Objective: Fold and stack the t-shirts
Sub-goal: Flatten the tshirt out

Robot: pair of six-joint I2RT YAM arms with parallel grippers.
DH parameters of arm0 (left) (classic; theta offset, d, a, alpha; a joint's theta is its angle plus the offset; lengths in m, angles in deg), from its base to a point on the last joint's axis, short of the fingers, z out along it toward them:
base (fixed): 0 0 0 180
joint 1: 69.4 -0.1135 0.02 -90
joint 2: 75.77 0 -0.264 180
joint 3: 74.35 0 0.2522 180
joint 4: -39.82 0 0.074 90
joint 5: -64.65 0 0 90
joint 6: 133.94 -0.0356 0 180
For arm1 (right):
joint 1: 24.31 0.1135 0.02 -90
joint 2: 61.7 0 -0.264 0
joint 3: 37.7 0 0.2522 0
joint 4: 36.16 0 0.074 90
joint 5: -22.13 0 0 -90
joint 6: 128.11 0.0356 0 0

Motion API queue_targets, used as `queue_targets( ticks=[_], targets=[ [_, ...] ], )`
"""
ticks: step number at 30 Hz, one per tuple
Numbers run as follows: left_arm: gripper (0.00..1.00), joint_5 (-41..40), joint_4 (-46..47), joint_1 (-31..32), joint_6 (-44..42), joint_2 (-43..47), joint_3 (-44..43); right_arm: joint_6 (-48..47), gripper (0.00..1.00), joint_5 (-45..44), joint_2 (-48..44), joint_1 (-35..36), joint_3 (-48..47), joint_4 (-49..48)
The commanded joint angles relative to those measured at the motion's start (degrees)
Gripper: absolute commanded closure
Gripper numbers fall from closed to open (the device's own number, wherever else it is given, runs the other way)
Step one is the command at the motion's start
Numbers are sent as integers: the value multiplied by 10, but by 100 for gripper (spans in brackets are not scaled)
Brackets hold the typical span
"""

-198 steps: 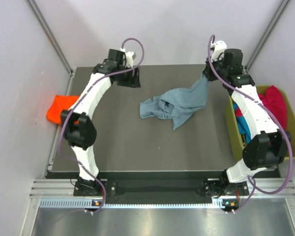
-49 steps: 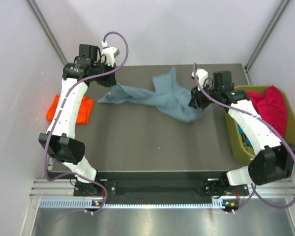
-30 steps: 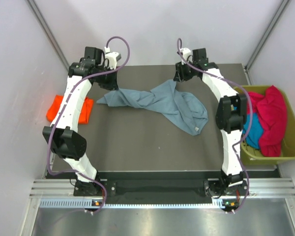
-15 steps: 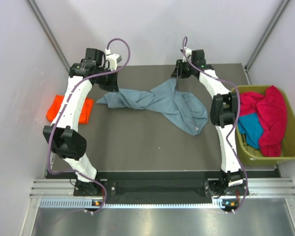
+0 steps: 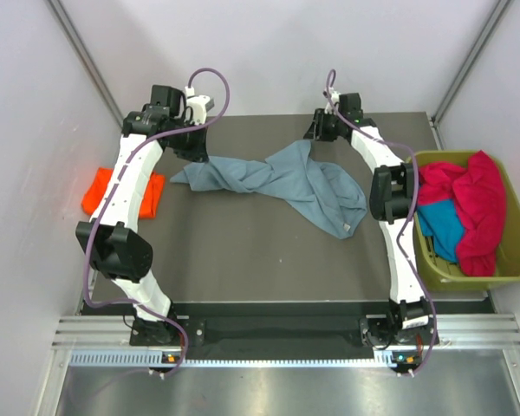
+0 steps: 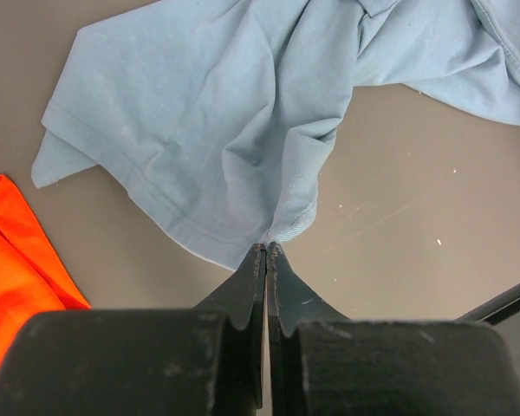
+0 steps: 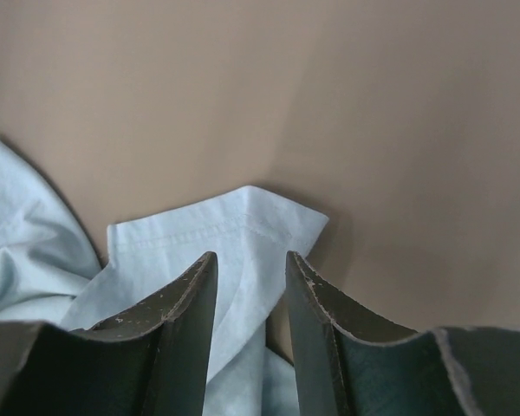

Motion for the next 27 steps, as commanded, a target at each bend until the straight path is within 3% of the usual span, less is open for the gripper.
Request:
queue_targets(
  ticks=[1, 27],
  targets=[
    [100, -4, -1, 0, -7, -7, -19, 20, 62, -3, 11, -1, -2, -24],
    [100, -8, 2, 3, -2, -41, -49, 43, 66, -23, 37, 7, 8, -26]
  ],
)
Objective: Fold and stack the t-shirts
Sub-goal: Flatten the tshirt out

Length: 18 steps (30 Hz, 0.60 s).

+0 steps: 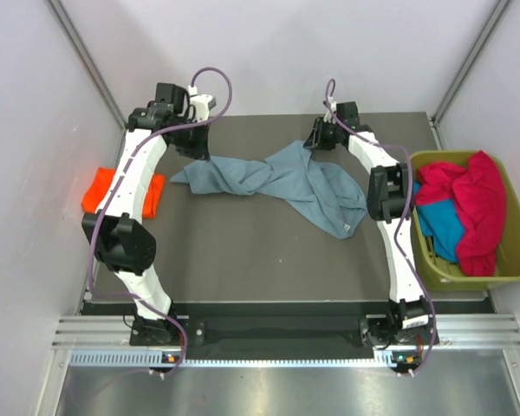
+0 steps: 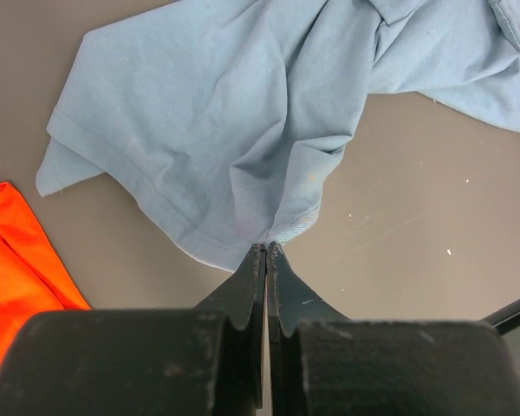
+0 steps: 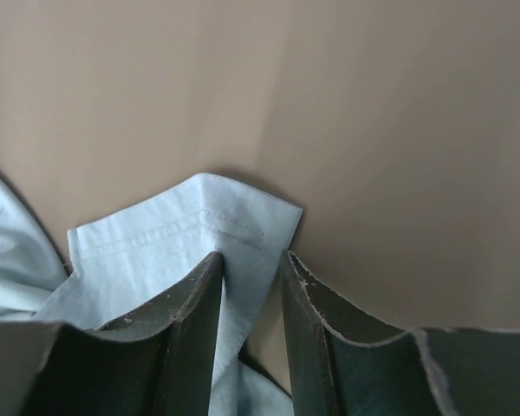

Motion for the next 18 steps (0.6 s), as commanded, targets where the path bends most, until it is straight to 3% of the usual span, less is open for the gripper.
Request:
queue_targets(
  ticks=[1, 18],
  targets=[
    [100, 1, 2, 3, -4, -4, -23, 4, 66, -9, 1, 4, 0, -16],
    [100, 19, 12, 5, 5, -24, -41, -9, 65, -25, -46, -19, 24, 5]
  ],
)
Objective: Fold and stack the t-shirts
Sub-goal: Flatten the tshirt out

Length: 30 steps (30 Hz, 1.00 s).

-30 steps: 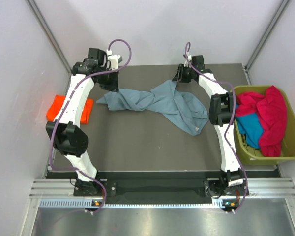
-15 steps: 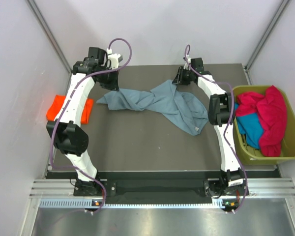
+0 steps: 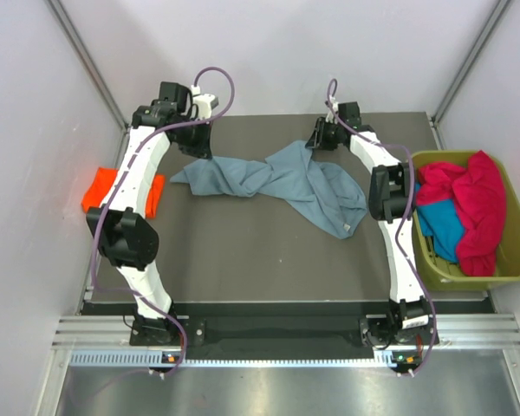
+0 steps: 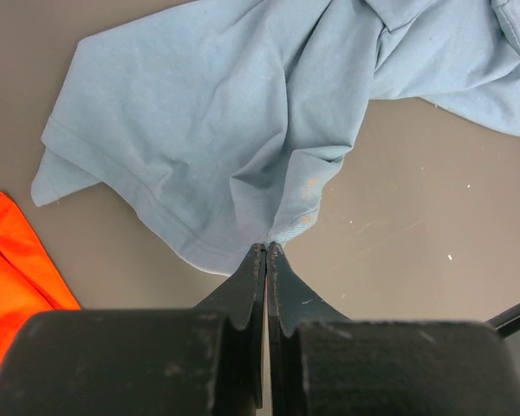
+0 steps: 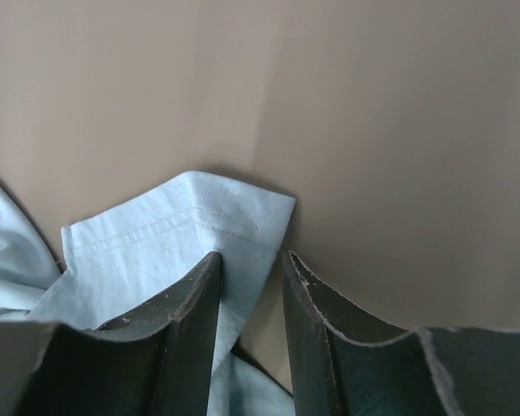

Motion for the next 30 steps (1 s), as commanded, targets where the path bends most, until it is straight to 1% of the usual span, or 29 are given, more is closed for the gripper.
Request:
queue_targets(
  ticks=[1, 14, 16, 18, 19, 22, 26, 30],
  targets=[
    [100, 17, 10, 2, 4, -2, -25, -11, 65, -19, -38, -12, 8, 10],
    [100, 8, 11, 2, 3, -8, -34, -9, 64, -18, -24, -11, 11, 15],
    [100, 7, 10, 2, 3, -8, -33, 6, 64, -13, -28, -11, 20, 16],
    [100, 7, 11, 2, 4, -10, -33, 34, 63, 12, -39, -11, 39, -3],
    [100, 10, 10, 2, 4, -11, -35, 67, 63, 24, -43, -10, 63, -11],
    [100, 9, 12, 3, 5, -14, -39, 93, 63, 54, -43, 1, 79, -25],
    [100, 6, 11, 5, 3, -12, -41, 89, 67, 51, -29, 15, 62, -35],
    [100, 5, 12, 5, 4, -8, -35, 82, 69, 44, -28, 16, 45, -47]
  ],
)
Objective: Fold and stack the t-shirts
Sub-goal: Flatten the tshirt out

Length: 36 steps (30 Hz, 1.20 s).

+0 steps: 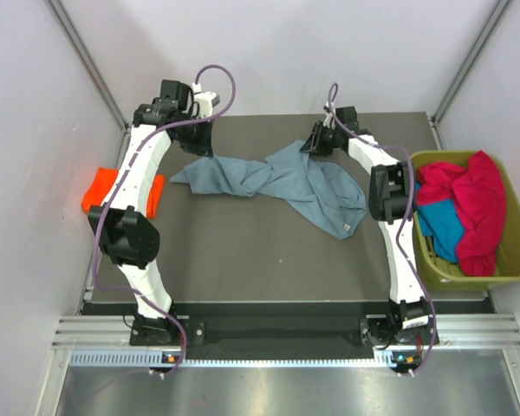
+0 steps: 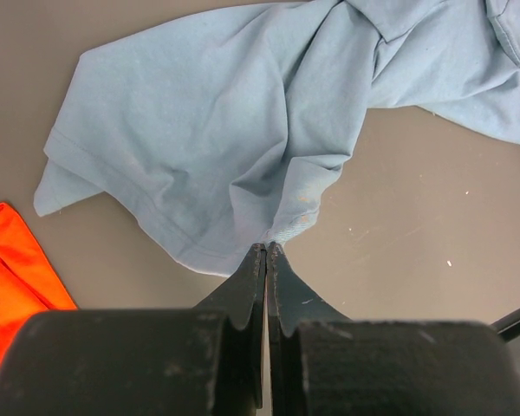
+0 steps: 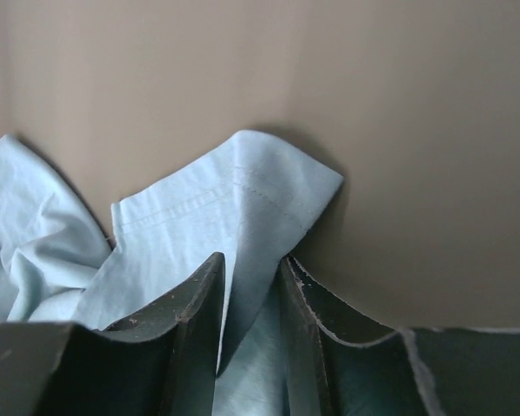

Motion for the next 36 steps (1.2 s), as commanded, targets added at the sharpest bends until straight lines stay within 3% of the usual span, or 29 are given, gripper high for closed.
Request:
queue_targets(
  ticks=[1, 15, 19, 23, 26, 32, 36],
  targets=[
    [100, 5, 12, 3, 3, 6, -14, 1, 69, -5, -1, 7, -19, -17],
    [100, -9, 8, 10, 0, 19, -3, -17, 67, -54, 26, -9, -79, -38],
    [100, -10, 11, 14, -1, 15, -8, -13, 73, -54, 26, -10, -80, -44],
    [100, -11, 11, 21, -1, 7, -16, -11, 95, -49, 27, -9, -85, -51],
    [100, -10, 12, 25, -1, 1, -19, -10, 100, -50, 23, -10, -84, -52],
    [100, -9, 15, 27, -2, -3, -28, -36, 100, -58, -4, -18, -94, -48],
    [100, -41, 23, 26, -15, -18, -82, -102, 100, -57, -39, -26, -150, -44]
  ],
)
